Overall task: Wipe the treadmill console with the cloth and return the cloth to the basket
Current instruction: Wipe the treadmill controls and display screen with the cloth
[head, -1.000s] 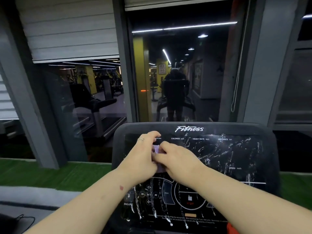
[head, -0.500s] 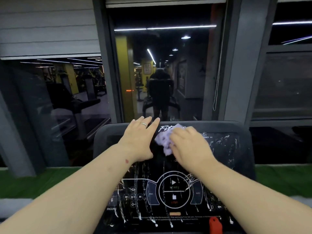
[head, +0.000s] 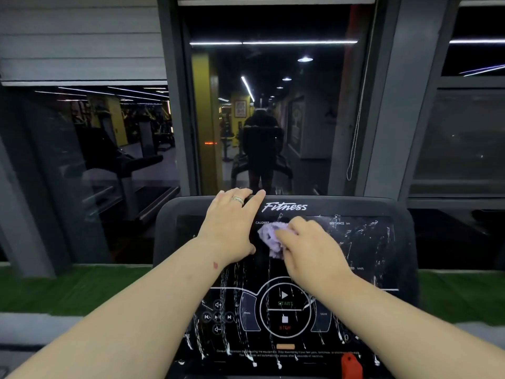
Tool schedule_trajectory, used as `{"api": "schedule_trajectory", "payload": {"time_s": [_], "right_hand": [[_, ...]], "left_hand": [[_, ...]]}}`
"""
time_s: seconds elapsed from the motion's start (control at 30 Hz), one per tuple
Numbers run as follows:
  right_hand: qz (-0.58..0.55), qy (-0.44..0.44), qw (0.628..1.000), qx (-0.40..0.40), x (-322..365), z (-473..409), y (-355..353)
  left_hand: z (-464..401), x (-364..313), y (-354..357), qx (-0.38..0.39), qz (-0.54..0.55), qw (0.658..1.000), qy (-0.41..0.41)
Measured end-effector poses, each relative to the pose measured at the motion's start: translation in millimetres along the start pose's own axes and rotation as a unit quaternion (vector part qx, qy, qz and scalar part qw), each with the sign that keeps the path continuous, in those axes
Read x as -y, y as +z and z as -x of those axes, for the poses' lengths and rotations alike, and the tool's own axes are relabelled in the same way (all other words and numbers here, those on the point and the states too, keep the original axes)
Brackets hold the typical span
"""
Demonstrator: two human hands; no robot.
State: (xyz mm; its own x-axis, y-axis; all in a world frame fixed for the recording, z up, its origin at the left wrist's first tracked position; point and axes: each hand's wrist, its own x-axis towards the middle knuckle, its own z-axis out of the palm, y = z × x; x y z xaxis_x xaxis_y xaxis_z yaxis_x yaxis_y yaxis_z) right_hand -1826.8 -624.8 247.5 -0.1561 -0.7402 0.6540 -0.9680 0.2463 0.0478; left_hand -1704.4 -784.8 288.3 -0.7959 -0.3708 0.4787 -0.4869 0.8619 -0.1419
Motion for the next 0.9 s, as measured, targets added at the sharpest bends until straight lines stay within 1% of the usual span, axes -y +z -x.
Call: {"api": "schedule_trajectory", "payload": {"time_s": [0.03,0.07,0.17,0.2,0.23,0.3,0.33,0.37,0.47,0.5,0.53,0.6,0.63,0.67,0.77,0.8,0.83,0.9], "right_hand": [[-0.002,-0.012,1.0,0.022,-0.7,-1.0,-3.3],[-0.009,0.005,0.999,0.034,-5.8,-7.8,-7.0],[-0.031,0.113,0.993,-0.032,-16.2,-25.0,-12.5],[-0.034,0.116,0.992,-0.038,-11.0,-23.2,-10.5],[-0.031,0.091,0.995,-0.024,-4.2,-18.4,-6.7],[-0.019,0.019,0.999,0.043,3.3,-6.3,-1.8],[-0.019,0.006,0.998,0.062,2.3,-8.3,-4.6],[-0.022,0.015,0.998,0.056,-3.3,-15.2,-6.5],[-0.042,0.11,0.993,-0.031,-5.7,-28.2,-8.3],[-0.053,0.117,0.991,-0.035,1.7,-25.1,-4.9],[-0.058,0.102,0.993,-0.015,9.9,-19.3,0.0],[-0.042,0.033,0.998,0.036,16.9,-8.7,4.2],[-0.031,0.022,0.998,0.048,13.4,-11.7,1.0],[-0.025,0.036,0.998,0.041,6.0,-20.2,-2.7],[-0.04,0.131,0.99,-0.032,-4.2,-31.5,-6.7],[-0.045,0.133,0.989,-0.036,2.1,-27.4,-4.7],[-0.045,0.111,0.993,-0.022,8.3,-20.9,-0.5],[-0.036,0.041,0.998,0.044,12.4,-8.6,0.0]], "left_hand": [[0.3,-0.1,0.1,-0.002,0.003,1.0,-0.002],[0.4,-0.5,-0.5,-0.002,0.006,1.0,-0.005],[0.8,-2.5,-2.6,0.001,0.01,1.0,-0.008],[1.0,-2.7,-2.9,0.001,0.013,1.0,-0.009],[1.1,-2.6,-3.2,0.002,0.018,1.0,-0.011],[0.9,-2.5,-2.2,0.0,0.025,1.0,-0.011],[1.1,-2.3,-1.9,-0.001,0.026,1.0,-0.012],[1.0,-2.5,-2.0,-0.001,0.027,1.0,-0.013],[0.4,-3.0,-1.6,-0.003,0.027,1.0,-0.015],[0.4,-2.6,-0.7,-0.004,0.03,0.999,-0.016],[0.8,-2.3,-0.2,-0.007,0.034,0.999,-0.015],[1.3,-1.6,0.9,-0.017,0.04,0.999,-0.01],[1.5,-1.7,0.6,-0.017,0.04,0.999,-0.011],[1.2,-2.1,-0.4,-0.011,0.038,0.999,-0.013],[0.0,-3.1,-1.5,0.0,0.029,0.999,-0.019],[0.1,-3.2,-1.3,-0.002,0.028,0.999,-0.019],[0.1,-3.1,-1.0,-0.002,0.029,0.999,-0.02],[0.2,-3.2,-1.0,0.0,0.036,0.999,-0.021]]}}
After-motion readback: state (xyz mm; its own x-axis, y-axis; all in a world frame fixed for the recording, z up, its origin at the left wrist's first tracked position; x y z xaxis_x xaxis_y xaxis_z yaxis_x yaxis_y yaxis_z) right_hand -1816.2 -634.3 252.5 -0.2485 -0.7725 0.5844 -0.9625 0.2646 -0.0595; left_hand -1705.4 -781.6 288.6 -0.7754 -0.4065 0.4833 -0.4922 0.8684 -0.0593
